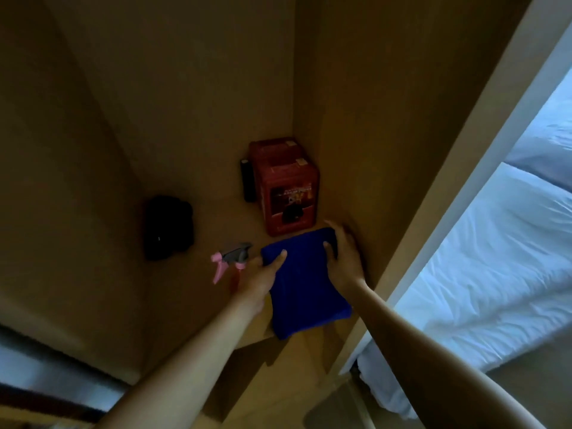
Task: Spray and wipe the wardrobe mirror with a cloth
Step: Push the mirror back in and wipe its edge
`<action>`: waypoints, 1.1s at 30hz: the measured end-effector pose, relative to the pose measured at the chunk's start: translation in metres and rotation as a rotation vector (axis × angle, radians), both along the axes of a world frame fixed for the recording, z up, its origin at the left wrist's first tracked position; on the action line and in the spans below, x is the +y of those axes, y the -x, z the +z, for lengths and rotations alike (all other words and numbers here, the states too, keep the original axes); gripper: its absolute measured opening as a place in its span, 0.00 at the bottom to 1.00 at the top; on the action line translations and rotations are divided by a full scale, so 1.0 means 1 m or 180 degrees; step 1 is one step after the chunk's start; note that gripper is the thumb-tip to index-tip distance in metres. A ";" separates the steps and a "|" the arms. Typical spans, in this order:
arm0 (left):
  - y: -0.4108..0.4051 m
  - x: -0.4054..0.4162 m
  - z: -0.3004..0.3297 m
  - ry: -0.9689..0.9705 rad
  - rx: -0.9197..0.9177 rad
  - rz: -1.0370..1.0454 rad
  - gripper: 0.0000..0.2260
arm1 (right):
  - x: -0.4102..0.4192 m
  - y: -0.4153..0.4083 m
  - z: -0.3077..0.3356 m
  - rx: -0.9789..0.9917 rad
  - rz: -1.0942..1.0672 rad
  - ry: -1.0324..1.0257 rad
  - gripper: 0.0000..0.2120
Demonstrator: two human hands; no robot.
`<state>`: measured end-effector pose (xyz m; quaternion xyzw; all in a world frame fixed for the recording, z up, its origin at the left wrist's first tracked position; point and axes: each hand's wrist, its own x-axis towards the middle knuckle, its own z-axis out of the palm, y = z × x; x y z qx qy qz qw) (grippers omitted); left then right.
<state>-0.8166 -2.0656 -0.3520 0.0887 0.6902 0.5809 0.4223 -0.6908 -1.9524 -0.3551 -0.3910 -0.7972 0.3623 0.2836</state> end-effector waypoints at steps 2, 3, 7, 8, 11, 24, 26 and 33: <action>0.005 0.016 -0.006 0.0094 0.0306 0.0077 0.23 | 0.008 0.006 -0.010 -0.0059 -0.0039 -0.0163 0.19; 0.007 0.023 -0.007 0.0179 0.0511 0.0101 0.19 | 0.011 0.010 -0.016 -0.0101 -0.0059 -0.0249 0.19; 0.016 0.045 -0.024 0.0327 0.1069 0.0231 0.13 | 0.025 0.026 -0.033 -0.0541 -0.0035 -0.0581 0.20; 0.019 0.049 -0.030 0.0423 0.1174 0.0256 0.15 | 0.028 0.030 -0.037 -0.0621 0.0002 -0.0629 0.22; 0.023 0.061 -0.046 0.0570 0.1781 0.0206 0.18 | 0.037 0.040 -0.048 -0.0924 0.0095 -0.0787 0.23; -0.026 0.023 -0.121 0.1175 0.4278 -0.1407 0.23 | 0.013 0.019 -0.097 -0.2073 0.0843 -0.1245 0.27; -0.026 0.026 -0.120 0.1317 0.4325 -0.1371 0.23 | 0.016 0.023 -0.097 -0.2125 0.0965 -0.1162 0.31; -0.024 0.040 -0.112 0.1495 0.4271 -0.1151 0.23 | 0.035 0.037 -0.095 -0.2232 0.1215 -0.1190 0.35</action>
